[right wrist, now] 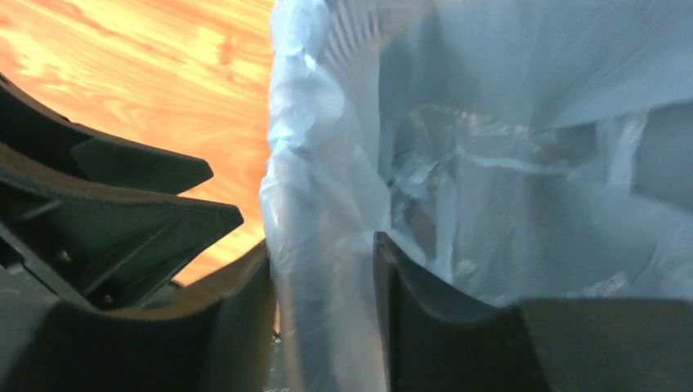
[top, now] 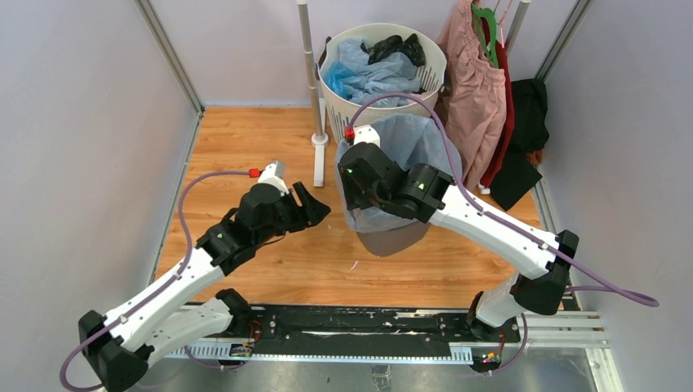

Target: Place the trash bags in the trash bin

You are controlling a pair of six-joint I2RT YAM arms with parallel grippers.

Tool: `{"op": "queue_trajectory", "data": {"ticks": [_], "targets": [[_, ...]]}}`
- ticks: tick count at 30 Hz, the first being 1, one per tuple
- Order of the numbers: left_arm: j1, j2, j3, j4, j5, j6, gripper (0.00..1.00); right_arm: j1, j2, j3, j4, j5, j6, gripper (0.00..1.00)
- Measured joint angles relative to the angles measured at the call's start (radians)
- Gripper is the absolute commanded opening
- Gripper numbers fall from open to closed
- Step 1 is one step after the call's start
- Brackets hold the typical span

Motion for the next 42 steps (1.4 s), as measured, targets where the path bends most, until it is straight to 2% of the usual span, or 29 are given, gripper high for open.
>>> {"op": "queue_trajectory", "data": {"ticks": [2,4,10,15,17,22,27,31,34,36,38,40,41,42], "targets": [[0.000,-0.045,0.012,-0.069,-0.014,0.015,0.65,-0.002,0.002,0.013,-0.012,-0.028,0.008,0.80],[0.000,-0.077,0.051,-0.143,-0.028,0.035,0.66,-0.005,0.002,0.051,-0.034,-0.057,-0.003,0.83],[0.000,-0.080,0.222,-0.266,-0.043,0.100,0.66,-0.006,-0.024,0.174,-0.077,-0.093,-0.026,0.86],[0.000,-0.018,0.413,-0.356,-0.019,0.167,0.66,-0.026,-0.140,0.225,-0.179,-0.014,-0.077,0.78],[0.000,0.012,0.478,-0.388,-0.006,0.188,0.65,-0.082,-0.193,0.229,-0.208,0.019,-0.108,0.79],[0.000,0.063,0.575,-0.435,0.021,0.232,0.65,-0.315,-0.304,0.162,-0.214,0.041,-0.211,0.82],[0.000,0.074,0.582,-0.468,0.042,0.245,0.64,-0.497,-0.307,0.019,-0.161,-0.089,-0.300,0.81],[0.000,0.071,0.579,-0.483,0.050,0.246,0.64,-0.571,-0.232,-0.068,-0.107,-0.181,-0.352,0.77],[0.000,0.068,0.578,-0.494,0.052,0.246,0.64,-0.600,-0.200,-0.092,-0.091,-0.221,-0.376,0.70],[0.000,0.068,0.578,-0.499,0.053,0.247,0.64,-0.611,-0.190,-0.094,-0.080,-0.238,-0.390,0.60],[0.000,0.068,0.578,-0.502,0.055,0.247,0.64,-0.614,-0.192,-0.094,-0.074,-0.243,-0.393,0.42],[0.000,0.068,0.576,-0.503,0.055,0.248,0.64,-0.616,-0.198,-0.097,-0.073,-0.246,-0.392,0.16],[0.000,0.068,0.576,-0.504,0.055,0.248,0.64,-0.618,-0.207,-0.105,-0.072,-0.251,-0.377,0.07],[0.000,0.068,0.576,-0.505,0.055,0.248,0.64,-0.619,-0.216,-0.114,-0.072,-0.256,-0.374,0.02]]}}
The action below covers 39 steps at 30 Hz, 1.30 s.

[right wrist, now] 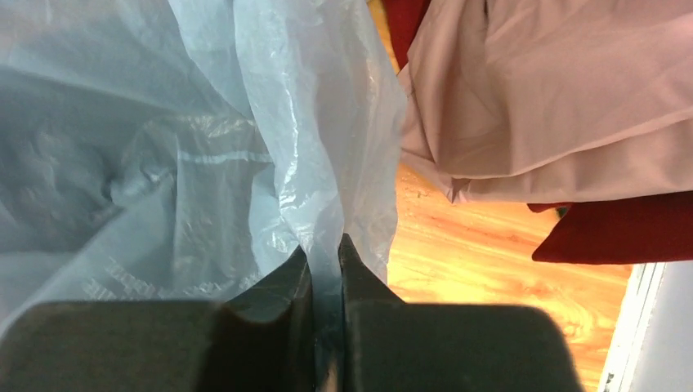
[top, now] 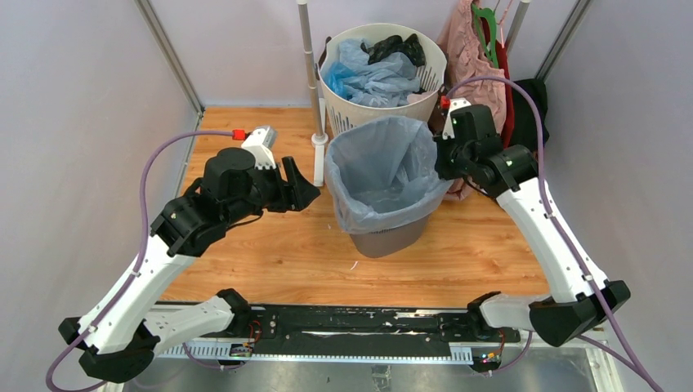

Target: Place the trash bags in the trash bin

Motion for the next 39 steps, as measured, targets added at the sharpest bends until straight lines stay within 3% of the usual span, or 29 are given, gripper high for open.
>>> {"op": "queue_trajectory", "data": {"ticks": [9,14,15,16,19,24,33,39], "targets": [[0.000,0.018,0.000,-0.005,0.000,0.002,0.63,0.008,-0.120,-0.129,0.014,-0.035,0.156,0.02],[0.000,0.032,0.000,-0.005,0.000,0.006,0.63,0.097,-0.145,-0.148,0.007,0.019,0.275,0.05],[0.000,0.035,0.000,-0.005,0.000,0.006,0.64,0.118,-0.143,-0.148,0.007,0.024,0.298,0.12],[0.000,0.037,0.000,-0.005,0.000,0.006,0.63,0.137,-0.142,-0.148,0.008,0.026,0.320,0.34],[0.000,0.043,0.006,-0.005,0.000,0.010,0.63,0.174,-0.132,-0.148,0.011,-0.004,0.406,0.66],[0.000,0.050,0.038,-0.014,0.000,0.023,0.64,0.208,-0.123,-0.148,0.005,-0.019,0.483,0.84],[0.014,0.028,0.084,-0.058,0.004,0.032,0.63,0.187,-0.266,-0.050,-0.014,0.081,0.432,0.86],[0.015,0.024,0.089,-0.065,0.019,0.031,0.63,0.006,-0.292,-0.036,-0.039,0.086,0.374,0.80]]}}
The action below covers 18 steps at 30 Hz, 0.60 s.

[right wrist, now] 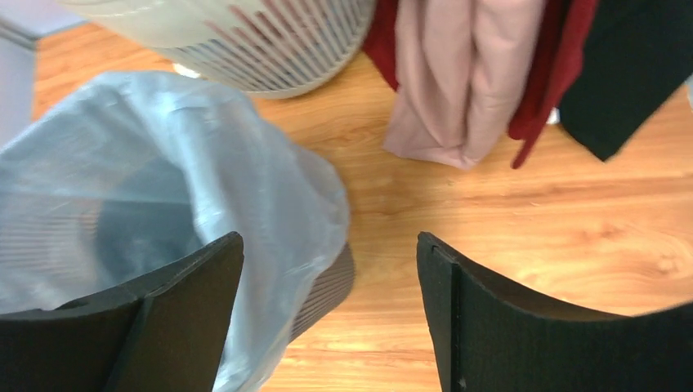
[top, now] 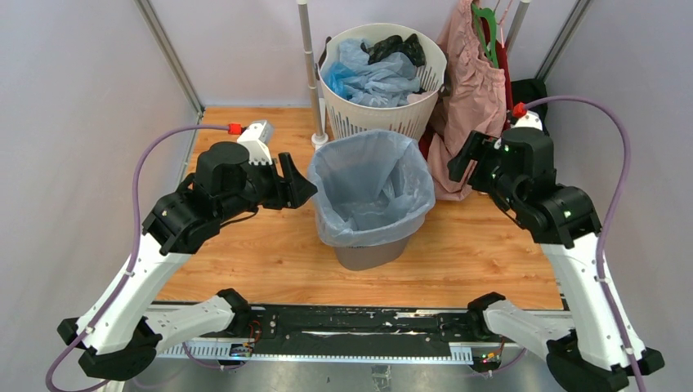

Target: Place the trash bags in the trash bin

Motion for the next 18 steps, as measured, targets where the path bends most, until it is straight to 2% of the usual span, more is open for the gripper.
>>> {"op": "queue_trajectory", "data": {"ticks": [6,12,18], "targets": [[0.000,0.000,0.000,-0.002,0.004,0.000,0.63,-0.124,0.053,-0.100,0.014,-0.109,-0.029,0.75],[0.000,-0.001,0.000,-0.004,0.004,0.000,0.63,-0.132,0.035,-0.233,0.058,-0.269,-0.047,0.67],[0.000,0.003,0.000,-0.005,0.003,0.000,0.63,-0.131,-0.052,-0.373,0.114,-0.475,-0.076,0.66]]}}
